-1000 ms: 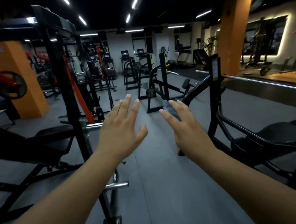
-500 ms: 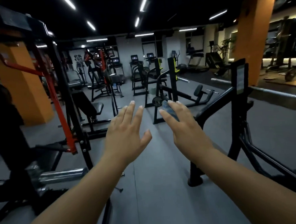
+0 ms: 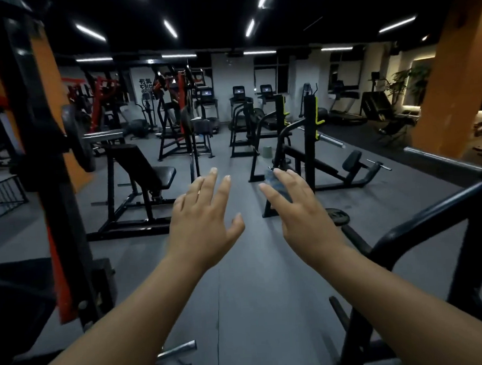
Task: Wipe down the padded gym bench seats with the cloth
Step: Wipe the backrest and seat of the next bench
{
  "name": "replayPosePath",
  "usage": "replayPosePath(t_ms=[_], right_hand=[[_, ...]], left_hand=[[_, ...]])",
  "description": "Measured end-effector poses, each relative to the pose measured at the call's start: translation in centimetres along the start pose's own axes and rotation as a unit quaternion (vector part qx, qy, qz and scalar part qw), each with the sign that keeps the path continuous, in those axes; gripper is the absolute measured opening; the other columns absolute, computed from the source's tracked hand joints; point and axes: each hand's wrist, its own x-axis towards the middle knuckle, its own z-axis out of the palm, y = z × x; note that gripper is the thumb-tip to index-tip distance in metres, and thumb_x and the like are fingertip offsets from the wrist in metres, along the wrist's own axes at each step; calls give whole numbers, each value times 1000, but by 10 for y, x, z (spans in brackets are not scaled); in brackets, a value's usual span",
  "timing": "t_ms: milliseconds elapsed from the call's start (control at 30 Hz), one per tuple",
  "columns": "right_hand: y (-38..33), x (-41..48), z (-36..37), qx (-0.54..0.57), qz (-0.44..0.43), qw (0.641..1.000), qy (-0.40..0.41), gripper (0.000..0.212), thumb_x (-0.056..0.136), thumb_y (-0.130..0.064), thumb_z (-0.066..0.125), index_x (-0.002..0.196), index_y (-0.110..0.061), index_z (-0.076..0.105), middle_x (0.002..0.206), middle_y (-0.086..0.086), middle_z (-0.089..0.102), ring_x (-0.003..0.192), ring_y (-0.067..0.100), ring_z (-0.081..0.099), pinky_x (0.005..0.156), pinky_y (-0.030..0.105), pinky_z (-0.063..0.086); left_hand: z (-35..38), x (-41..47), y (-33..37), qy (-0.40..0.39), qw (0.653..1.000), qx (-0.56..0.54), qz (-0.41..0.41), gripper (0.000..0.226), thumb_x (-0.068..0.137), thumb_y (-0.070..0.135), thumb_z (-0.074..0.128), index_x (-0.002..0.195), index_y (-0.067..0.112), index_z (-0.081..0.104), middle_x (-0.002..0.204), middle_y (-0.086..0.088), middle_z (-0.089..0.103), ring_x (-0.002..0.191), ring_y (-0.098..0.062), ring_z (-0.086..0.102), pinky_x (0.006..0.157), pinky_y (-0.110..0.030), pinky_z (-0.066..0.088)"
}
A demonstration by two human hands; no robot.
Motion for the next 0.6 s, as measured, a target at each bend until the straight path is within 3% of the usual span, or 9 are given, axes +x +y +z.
replayPosePath(t_ms=[367, 600], right_hand=[[125, 197, 219, 23, -8, 1000, -8, 70, 80, 17, 56, 142, -15, 49, 155, 15, 34, 144, 40, 30, 105, 56, 43], [228, 321, 399, 67, -49, 996, -18, 74, 76, 20, 60, 141, -14, 52, 154, 18, 36, 143, 40, 31, 104, 56, 43]], left_hand=[[165, 238, -97, -1, 1000, 16, -12, 78, 87, 59, 27, 157, 25, 21, 166, -2, 14, 150, -24, 18, 116, -46, 24], [308, 383, -163, -19, 996, 63, -63, 77, 87, 59, 29, 155, 24, 26, 164, -4, 20, 148, -26, 25, 112, -48, 31]])
